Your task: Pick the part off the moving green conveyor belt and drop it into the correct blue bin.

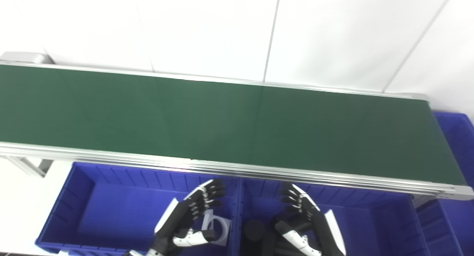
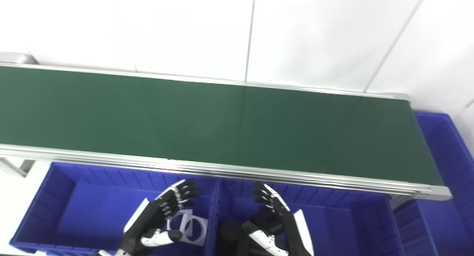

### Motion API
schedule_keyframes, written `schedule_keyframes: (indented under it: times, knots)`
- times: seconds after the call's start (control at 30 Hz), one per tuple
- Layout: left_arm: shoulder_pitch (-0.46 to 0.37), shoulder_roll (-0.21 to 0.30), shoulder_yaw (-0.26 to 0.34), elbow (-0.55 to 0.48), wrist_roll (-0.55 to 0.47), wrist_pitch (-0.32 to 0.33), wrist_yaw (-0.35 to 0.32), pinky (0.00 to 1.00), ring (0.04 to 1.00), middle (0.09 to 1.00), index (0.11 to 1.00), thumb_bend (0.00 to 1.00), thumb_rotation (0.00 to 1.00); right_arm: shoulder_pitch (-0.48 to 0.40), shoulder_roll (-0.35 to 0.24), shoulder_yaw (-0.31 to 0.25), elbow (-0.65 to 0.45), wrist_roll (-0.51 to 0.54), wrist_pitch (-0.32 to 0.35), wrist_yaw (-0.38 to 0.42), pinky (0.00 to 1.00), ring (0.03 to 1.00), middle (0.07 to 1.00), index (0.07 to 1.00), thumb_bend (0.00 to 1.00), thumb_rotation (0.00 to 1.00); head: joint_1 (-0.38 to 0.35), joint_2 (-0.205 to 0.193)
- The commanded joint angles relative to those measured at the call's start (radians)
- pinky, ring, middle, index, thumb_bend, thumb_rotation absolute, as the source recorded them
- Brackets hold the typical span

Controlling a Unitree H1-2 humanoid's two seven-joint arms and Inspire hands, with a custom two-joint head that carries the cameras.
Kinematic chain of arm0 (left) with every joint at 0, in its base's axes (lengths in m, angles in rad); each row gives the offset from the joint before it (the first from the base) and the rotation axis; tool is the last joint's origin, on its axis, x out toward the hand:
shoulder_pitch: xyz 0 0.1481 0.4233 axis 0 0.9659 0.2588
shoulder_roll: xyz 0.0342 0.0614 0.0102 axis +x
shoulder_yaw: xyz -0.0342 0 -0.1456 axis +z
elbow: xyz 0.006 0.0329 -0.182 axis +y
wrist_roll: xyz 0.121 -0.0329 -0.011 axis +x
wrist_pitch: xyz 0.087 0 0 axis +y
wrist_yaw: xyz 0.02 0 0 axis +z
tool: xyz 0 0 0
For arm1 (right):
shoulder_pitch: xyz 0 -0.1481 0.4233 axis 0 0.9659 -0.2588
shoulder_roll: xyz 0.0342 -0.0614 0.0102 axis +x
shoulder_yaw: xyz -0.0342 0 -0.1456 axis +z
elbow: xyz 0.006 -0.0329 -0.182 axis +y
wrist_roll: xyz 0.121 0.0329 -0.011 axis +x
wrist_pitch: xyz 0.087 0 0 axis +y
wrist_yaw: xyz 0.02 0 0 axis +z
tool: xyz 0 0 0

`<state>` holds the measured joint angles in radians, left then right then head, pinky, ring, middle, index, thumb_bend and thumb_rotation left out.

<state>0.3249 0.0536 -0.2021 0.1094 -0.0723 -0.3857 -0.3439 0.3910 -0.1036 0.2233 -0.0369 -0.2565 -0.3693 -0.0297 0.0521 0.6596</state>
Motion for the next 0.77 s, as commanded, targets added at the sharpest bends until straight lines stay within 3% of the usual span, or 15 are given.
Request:
schedule_keyframes:
  times: [0.0,0.27,0.53,0.73]
  knots:
    - [0.002,-0.007,-0.007,-0.037,0.007,-0.036,0.016,0.8,0.852,0.87,0.88,0.93,0.54,0.003,0.0,-0.006,-0.02,-0.002,-0.057,-0.008,0.67,0.753,0.803,0.844,0.67,0.67,0.001,-0.001]
    - [0.016,-0.001,-0.009,-0.047,-0.001,-0.035,0.026,0.82,0.852,0.871,0.884,0.93,0.54,0.001,0.013,-0.002,-0.026,-0.024,-0.046,-0.01,0.67,0.751,0.799,0.834,0.66,0.63,-0.02,0.016]
    - [0.002,0.015,-0.001,-0.047,-0.017,-0.033,0.021,0.82,0.853,0.872,0.89,0.93,0.56,-0.005,0.032,0.006,-0.029,-0.053,-0.043,-0.011,0.67,0.757,0.805,0.84,0.64,0.54,-0.1,0.034]
    - [-0.018,0.027,0.013,-0.028,-0.04,-0.038,0.015,0.81,0.851,0.869,0.887,0.91,0.55,-0.016,0.044,0.017,-0.028,-0.072,-0.028,-0.006,0.66,0.754,0.81,0.847,0.66,0.57,-0.133,0.036]
